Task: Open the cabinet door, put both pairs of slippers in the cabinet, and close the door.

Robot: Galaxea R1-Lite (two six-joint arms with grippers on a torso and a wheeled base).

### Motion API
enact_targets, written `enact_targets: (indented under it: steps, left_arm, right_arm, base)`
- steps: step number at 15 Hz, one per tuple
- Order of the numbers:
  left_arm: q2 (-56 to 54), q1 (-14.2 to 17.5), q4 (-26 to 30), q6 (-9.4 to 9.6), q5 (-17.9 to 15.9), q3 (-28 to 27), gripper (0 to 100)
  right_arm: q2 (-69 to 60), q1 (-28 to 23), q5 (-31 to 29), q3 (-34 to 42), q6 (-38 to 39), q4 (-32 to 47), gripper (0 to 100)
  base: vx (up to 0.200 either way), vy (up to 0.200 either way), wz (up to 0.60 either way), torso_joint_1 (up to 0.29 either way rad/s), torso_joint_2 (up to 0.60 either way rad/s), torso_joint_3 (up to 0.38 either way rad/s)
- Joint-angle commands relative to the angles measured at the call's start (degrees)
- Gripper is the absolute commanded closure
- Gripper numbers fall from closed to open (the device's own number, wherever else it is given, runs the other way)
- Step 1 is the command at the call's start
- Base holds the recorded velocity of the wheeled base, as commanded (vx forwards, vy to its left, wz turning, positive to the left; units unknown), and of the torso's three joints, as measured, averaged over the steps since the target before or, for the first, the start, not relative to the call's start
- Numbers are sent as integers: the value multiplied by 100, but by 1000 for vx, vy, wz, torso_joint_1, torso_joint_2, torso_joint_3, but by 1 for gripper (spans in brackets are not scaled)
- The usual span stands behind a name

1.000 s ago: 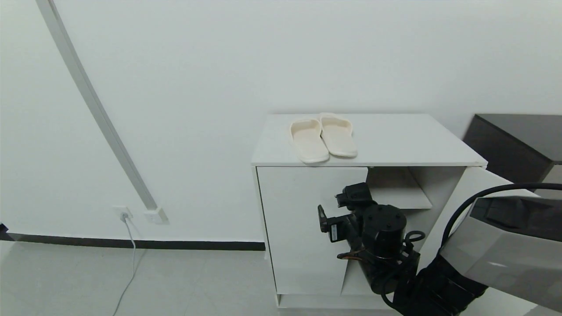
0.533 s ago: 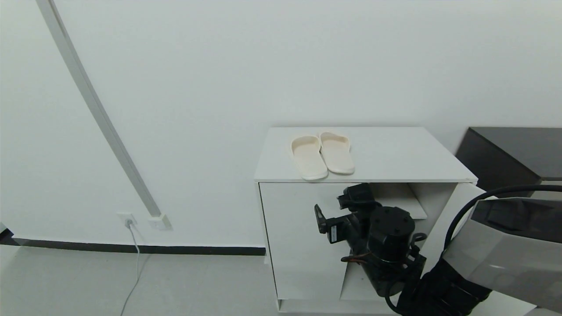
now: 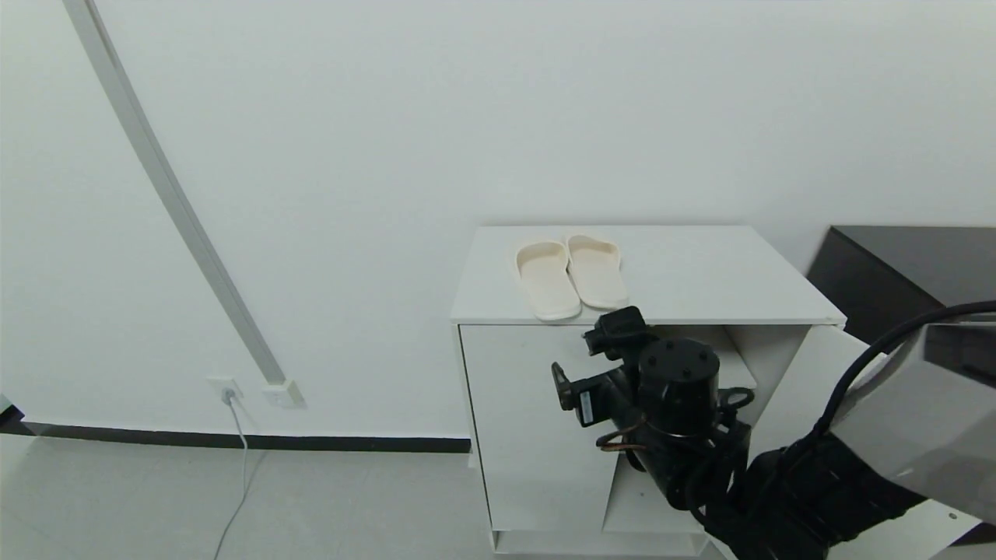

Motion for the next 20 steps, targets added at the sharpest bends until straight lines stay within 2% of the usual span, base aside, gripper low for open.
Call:
enact_targets:
  steps: [1, 4, 5, 7, 9, 12, 20]
  left_arm:
    - [7, 0, 0, -2, -5, 0, 100]
    - [7, 0, 0, 16, -5, 0, 100]
    - [7, 0, 0, 7, -5, 0, 100]
    - [7, 0, 0, 7, -14, 0, 100]
    - [7, 0, 0, 7, -14, 0, 100]
    - [7, 0, 0, 7, -23, 0, 100]
    - [7, 0, 0, 7, -23, 0, 100]
  right_arm:
    - [-542, 13, -1, -596, 253, 823, 0]
    - [-682, 4, -27, -1343, 666, 2062, 0]
    - [-682, 4, -18, -1554, 886, 2264, 0]
    - [-577, -49, -36, -1958, 939, 2431, 0]
    - [-577, -93, -36, -2222, 983, 2941, 0]
    - [-542, -102, -27, -2248, 992, 3073, 0]
    - [-401, -190, -10, -2231, 1106, 3046, 0]
  base:
    - [0, 0, 0, 0, 0, 0]
    - [0, 0, 0, 0, 0, 0]
    - [0, 0, 0, 0, 0, 0]
    - [0, 0, 0, 0, 0, 0]
    - [0, 0, 0, 0, 0, 0]
    - [0, 0, 0, 0, 0, 0]
    - [200, 0, 0, 3, 1, 3]
